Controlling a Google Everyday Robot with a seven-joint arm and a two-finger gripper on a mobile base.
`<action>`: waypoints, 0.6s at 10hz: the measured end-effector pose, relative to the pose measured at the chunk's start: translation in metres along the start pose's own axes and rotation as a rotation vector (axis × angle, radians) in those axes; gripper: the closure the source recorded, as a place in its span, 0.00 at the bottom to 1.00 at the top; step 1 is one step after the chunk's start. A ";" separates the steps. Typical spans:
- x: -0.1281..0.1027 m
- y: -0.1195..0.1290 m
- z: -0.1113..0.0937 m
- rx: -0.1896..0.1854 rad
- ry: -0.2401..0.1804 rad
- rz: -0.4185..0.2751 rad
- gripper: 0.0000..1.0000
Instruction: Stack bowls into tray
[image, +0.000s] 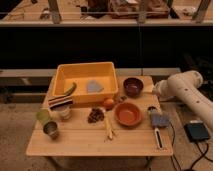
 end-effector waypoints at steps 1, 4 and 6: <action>0.000 -0.003 0.006 0.031 -0.041 0.007 0.34; -0.014 0.012 0.035 0.146 -0.185 0.016 0.34; -0.025 0.017 0.039 0.157 -0.196 0.000 0.34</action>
